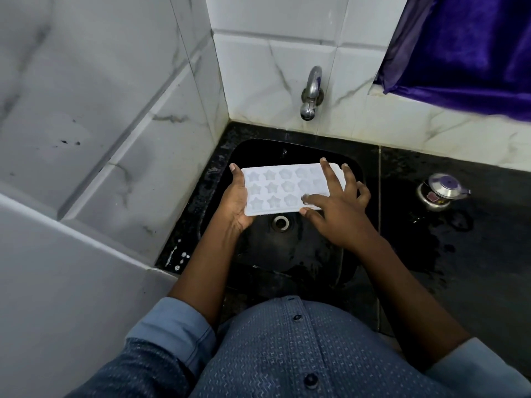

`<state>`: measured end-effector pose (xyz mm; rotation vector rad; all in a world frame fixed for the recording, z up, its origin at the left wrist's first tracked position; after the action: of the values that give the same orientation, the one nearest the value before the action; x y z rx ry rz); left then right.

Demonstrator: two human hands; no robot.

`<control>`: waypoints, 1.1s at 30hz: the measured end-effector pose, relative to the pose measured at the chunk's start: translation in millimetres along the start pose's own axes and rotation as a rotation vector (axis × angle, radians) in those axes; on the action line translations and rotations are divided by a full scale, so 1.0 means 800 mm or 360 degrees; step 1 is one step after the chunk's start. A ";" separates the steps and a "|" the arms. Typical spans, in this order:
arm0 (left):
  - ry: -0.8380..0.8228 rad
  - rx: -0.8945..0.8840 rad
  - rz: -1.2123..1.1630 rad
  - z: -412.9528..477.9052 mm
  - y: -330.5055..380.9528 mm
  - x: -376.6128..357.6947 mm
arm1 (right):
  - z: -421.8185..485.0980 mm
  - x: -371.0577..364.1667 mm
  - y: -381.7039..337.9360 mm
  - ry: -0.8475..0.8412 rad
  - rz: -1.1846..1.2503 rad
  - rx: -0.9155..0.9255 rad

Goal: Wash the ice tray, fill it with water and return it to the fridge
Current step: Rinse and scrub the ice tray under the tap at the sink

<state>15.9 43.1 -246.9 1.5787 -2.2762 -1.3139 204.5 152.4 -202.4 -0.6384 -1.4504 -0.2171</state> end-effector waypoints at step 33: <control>0.0037 0.0072 0.0000 -0.022 -0.019 -0.001 | -0.006 -0.009 -0.025 -0.0098 0.0058 0.0193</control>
<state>36.3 31.7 -246.1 1.5991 -2.3081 -1.2457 197.4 131.6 -204.1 -0.5765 -1.4975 -0.0808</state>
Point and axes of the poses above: each hand's wrist, its own z-axis towards the middle knuckle, its own x-axis out of the back of the hand, y = z × x, the point moved 4 cm from there along z, towards the middle knuckle, and after that the axes turned 3 degrees about x, right-handed, at the moved point
